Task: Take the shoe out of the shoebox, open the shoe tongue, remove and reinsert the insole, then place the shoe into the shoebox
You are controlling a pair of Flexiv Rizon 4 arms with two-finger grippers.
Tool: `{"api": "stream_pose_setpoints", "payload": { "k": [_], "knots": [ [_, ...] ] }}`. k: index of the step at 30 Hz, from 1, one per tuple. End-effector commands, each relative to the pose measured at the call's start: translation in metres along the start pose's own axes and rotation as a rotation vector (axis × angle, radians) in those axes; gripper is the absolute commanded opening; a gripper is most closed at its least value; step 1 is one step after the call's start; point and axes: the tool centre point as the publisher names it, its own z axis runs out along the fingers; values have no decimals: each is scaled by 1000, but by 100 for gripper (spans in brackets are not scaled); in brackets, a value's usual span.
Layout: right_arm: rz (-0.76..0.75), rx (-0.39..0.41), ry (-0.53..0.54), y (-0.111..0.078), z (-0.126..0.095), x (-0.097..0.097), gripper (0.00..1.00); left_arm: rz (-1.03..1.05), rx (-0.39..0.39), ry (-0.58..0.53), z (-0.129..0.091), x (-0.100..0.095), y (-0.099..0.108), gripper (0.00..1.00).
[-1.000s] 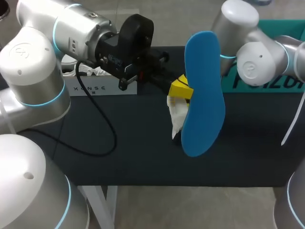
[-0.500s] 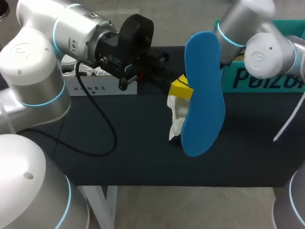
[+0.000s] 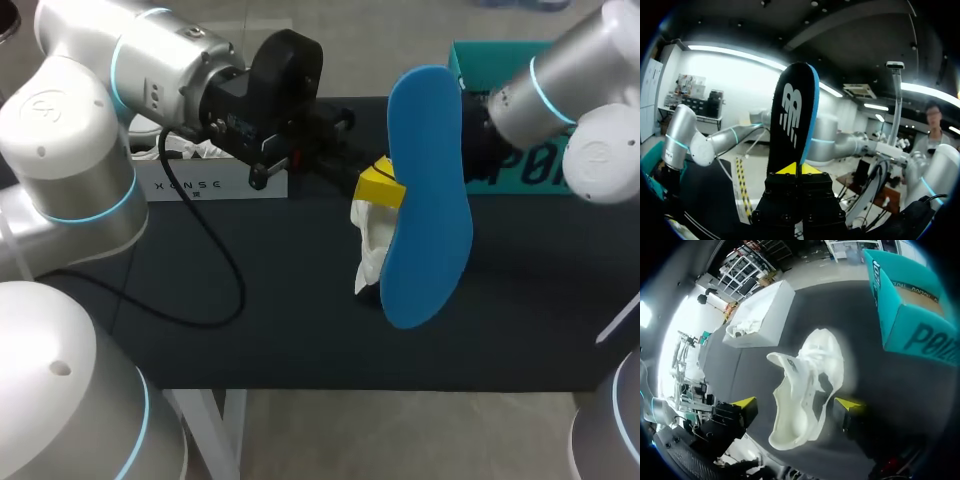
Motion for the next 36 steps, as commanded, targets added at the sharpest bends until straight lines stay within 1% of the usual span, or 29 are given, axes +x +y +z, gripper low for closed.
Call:
{"api": "stream_pose_setpoints", "payload": {
  "k": [1,2,4,5,6,10,14,16,17,20,24,25,27,28,29,30,36],
  "knots": [
    [235,75,192,7,-6,0,100,0,2,1,1,-1,0,0],
    [319,88,271,11,-16,3,100,0,2,1,1,-1,0,0],
    [400,142,373,13,-33,10,100,0,2,1,1,-1,0,0],
    [411,154,416,13,-43,14,100,0,2,1,1,-1,0,0],
    [415,146,447,15,-53,17,100,0,2,1,1,-1,0,0],
    [426,146,549,18,-91,25,100,0,2,1,1,-1,0,0],
    [439,150,556,18,-118,34,100,0,2,1,1,-1,0,0],
    [428,117,544,18,-130,39,100,0,2,1,1,-1,0,0],
    [433,113,548,18,-135,41,100,0,2,1,1,-1,0,0],
    [421,95,560,17,-147,47,100,0,2,1,1,-1,0,0],
    [412,43,593,21,-158,47,100,0,2,1,1,-1,0,0],
    [412,33,598,23,-159,47,100,94,-93,-64,-2,-3,-3,0],
    [410,19,594,25,-161,45,100,297,-320,-175,-9,-7,-10,0],
    [414,11,597,26,-162,45,100,354,-407,-249,-14,-11,-11,0],
    [415,5,594,27,-162,45,100,369,-406,-267,-18,-15,-15,0],
    [415,5,593,28,-162,45,100,349,-348,-287,-23,-18,-20,0],
    [435,2,594,31,-155,46,100,349,-348,-287,-23,-18,-20,0]
  ]
}}
